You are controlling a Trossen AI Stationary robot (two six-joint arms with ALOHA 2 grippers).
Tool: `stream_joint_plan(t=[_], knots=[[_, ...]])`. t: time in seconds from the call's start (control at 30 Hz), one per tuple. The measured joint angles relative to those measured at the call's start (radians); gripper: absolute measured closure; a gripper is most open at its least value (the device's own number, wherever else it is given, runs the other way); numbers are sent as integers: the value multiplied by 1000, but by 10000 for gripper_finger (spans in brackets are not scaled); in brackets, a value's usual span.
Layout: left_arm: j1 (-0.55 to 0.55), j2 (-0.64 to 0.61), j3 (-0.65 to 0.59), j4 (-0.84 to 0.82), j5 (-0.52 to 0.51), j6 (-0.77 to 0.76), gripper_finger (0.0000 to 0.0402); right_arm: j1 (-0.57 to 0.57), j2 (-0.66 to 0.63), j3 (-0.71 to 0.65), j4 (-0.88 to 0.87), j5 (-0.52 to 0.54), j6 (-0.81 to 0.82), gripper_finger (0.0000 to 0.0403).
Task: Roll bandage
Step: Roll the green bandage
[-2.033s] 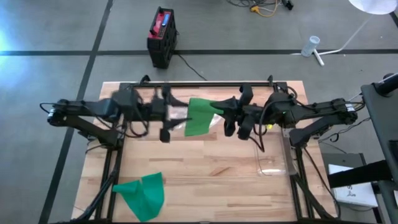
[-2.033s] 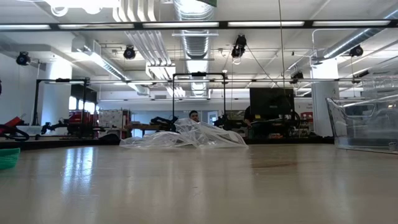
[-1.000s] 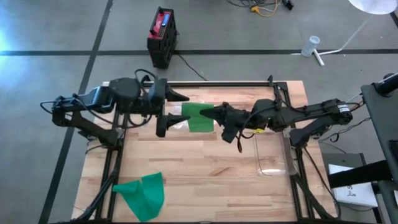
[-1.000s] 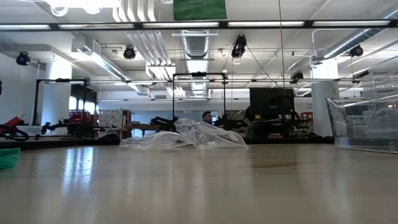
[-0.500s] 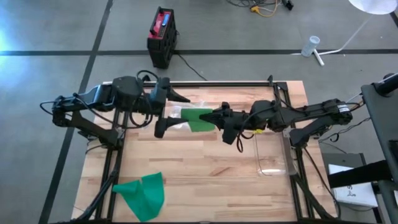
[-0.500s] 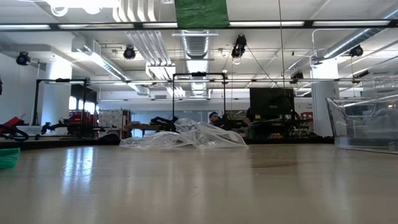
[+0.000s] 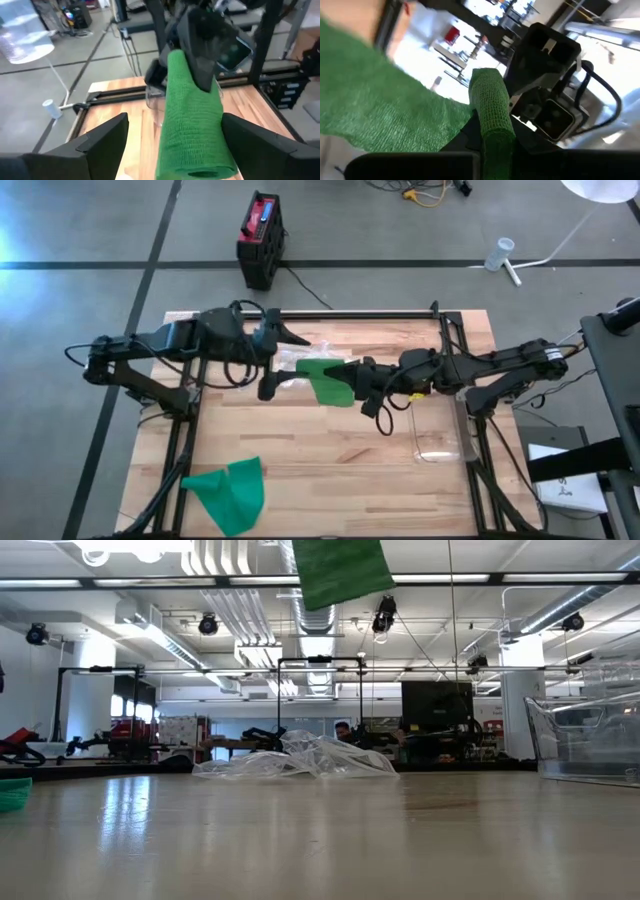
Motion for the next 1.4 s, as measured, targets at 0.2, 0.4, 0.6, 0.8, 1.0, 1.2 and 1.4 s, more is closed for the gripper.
stream_joint_plan(t=[0.2,0.4,0.6,0.8,1.0,1.2,1.4], knots=[[20,0,-92,80,79,-3,90,7,-4,0,-68,1,71,374],[30,12,-149,167,123,-57,110,9,-5,0,-70,4,59,374],[31,12,-158,171,197,-66,156,9,-5,0,-68,3,37,373],[29,19,-159,168,227,-27,288,12,-6,0,-97,-6,-18,359],[29,23,-158,162,200,10,373,15,-6,-1,-99,1,103,318],[29,12,-158,161,172,33,358,25,-15,-1,-83,32,613,244],[30,-19,-155,141,65,148,371,31,-24,54,-93,37,1127,162]])
